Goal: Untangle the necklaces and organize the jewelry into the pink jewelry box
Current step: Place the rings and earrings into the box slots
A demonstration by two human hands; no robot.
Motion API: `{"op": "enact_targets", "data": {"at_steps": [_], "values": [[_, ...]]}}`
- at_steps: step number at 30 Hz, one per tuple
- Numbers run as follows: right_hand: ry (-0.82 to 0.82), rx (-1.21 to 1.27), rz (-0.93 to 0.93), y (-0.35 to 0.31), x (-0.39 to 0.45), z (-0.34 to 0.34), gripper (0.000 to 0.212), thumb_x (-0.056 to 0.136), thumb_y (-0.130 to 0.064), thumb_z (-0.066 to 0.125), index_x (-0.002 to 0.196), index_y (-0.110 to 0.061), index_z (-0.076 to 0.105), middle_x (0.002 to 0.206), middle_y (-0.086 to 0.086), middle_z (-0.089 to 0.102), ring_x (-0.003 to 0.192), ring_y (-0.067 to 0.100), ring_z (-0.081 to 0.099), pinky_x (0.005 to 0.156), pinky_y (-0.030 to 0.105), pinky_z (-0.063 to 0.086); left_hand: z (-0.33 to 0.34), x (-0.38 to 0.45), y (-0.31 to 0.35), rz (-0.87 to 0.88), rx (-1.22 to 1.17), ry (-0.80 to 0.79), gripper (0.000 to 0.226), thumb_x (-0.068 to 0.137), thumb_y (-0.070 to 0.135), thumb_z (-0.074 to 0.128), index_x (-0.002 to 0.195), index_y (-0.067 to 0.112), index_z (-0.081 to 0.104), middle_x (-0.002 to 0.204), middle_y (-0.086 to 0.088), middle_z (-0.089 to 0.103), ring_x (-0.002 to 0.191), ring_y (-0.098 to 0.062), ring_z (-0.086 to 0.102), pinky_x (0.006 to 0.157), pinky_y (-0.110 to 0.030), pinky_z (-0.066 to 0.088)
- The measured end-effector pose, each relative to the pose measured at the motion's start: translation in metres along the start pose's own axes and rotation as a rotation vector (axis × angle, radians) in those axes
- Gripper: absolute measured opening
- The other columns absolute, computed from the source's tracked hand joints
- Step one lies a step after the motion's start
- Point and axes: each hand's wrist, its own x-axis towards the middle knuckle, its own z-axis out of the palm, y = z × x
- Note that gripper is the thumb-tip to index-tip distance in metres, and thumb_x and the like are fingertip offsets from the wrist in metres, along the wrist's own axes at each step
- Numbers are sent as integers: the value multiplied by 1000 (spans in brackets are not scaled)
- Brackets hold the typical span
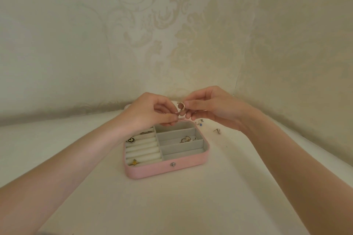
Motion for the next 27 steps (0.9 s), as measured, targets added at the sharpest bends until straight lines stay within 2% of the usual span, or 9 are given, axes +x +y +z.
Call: {"op": "enact_targets", "data": {"at_steps": [4,7,9,11,17,21,23,25,27], "values": [[-48,-157,-1,-7,3,18,22,86,5,58,99,-8,69,69,7,67,61,13,59,63,18,50,-19,-12,-1,38,141,29,14,79,0,68,74,13,66,68,0,70,60,-2,62,61,-9,47],[-119,-269,4,-8,2,38,27,86,8,53,94,-9,72,64,5,62,57,8,55,57,16,46,-39,-27,-6,25,260,-48,17,80,2,69,77,19,70,75,3,71,68,1,62,68,-11,48],[-117,-285,5,-6,3,48,27,86,9,52,87,-8,72,62,3,61,54,7,55,55,15,47,-45,-38,-7,-16,222,-111,15,80,5,70,81,20,70,79,5,72,72,-1,64,73,-18,50],[-76,-277,20,-4,5,56,23,86,8,53,90,-5,71,62,4,62,52,5,58,56,14,49,-46,-46,-7,-63,144,-135,14,79,8,70,88,19,69,82,5,74,74,-3,66,73,-18,51],[-22,-146,84,0,3,68,13,86,5,57,91,-2,67,73,12,65,60,13,62,64,19,56,-34,-53,-12,-84,86,20,22,75,7,74,90,21,65,75,4,73,67,-2,66,67,-12,50],[-30,-101,93,1,-5,66,11,86,2,60,94,-2,66,73,10,67,68,16,63,70,20,56,-31,-57,-17,-52,38,78,21,74,9,75,89,23,66,74,5,73,70,-5,65,72,-16,48],[-35,-188,80,-3,-11,65,9,84,-2,64,93,-3,67,74,9,67,67,12,64,69,18,55,-34,-59,-18,-56,-5,68,21,76,10,73,92,21,66,75,4,73,71,-6,65,74,-17,49],[-25,-399,47,-8,-16,69,3,82,-9,70,81,-6,68,68,5,64,57,6,59,61,14,49,-35,-60,-18,-49,-7,45,20,79,9,71,94,20,65,75,5,73,70,-4,64,72,-13,49],[-30,-536,21,-12,-19,74,13,80,-15,72,70,-8,68,58,0,60,47,1,52,51,10,42,-34,-62,-17,-31,14,24,17,79,6,71,90,18,66,73,5,72,68,-3,65,68,-10,48]]}}
